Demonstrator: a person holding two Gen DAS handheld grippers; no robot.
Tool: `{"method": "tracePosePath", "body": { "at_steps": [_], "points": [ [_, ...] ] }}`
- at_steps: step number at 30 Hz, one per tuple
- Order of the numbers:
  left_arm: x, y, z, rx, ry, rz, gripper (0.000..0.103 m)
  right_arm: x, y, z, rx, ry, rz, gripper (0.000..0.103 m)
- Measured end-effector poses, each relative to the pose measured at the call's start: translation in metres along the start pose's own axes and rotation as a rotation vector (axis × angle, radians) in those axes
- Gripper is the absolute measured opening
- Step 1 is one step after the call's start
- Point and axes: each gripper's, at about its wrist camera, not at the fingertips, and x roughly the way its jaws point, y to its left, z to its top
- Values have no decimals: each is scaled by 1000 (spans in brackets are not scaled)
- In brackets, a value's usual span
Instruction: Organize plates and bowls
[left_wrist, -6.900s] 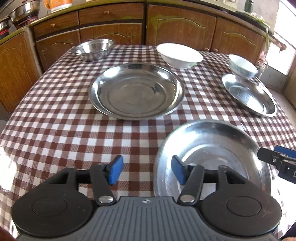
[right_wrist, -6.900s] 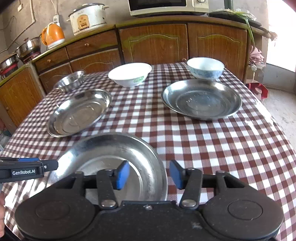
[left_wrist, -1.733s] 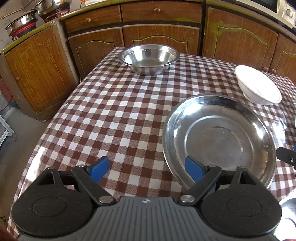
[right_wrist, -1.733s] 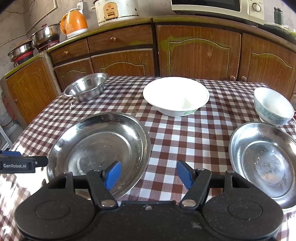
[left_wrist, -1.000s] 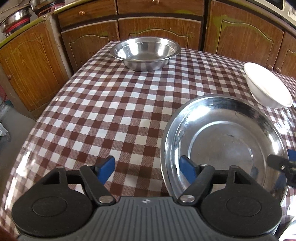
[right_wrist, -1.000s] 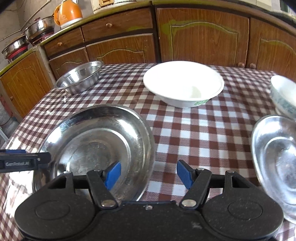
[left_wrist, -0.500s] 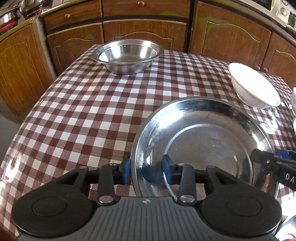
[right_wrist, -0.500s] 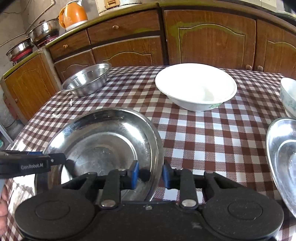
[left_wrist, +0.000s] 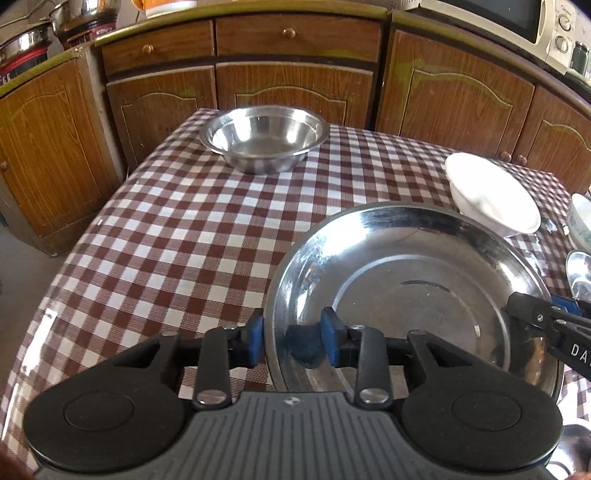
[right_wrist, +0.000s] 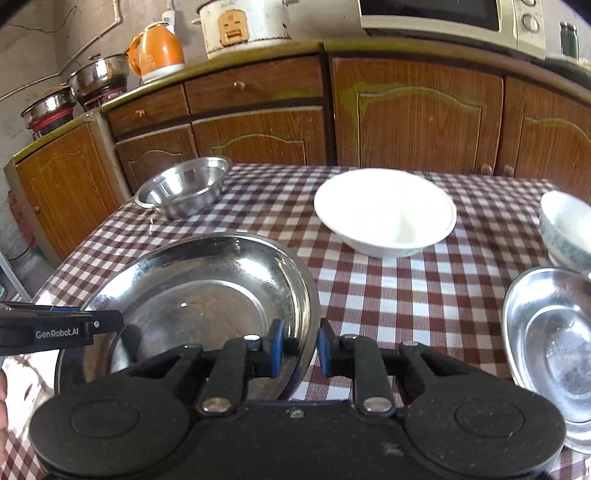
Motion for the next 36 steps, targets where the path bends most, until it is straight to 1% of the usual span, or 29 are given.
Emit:
{"method": "tracePosePath", "body": {
  "at_steps": [8, 22, 36],
  "points": [
    [-26, -7, 1, 9, -24, 9, 34, -27, 2, 3, -16, -43, -6, 25],
    [-66, -13, -5, 10, -71, -9, 34, -71, 2, 4, -12, -91, -10, 25],
    [-91, -16, -9, 12, -97, -15, 34, -104, 2, 2, -8, -129, -8, 25]
  ]
}}
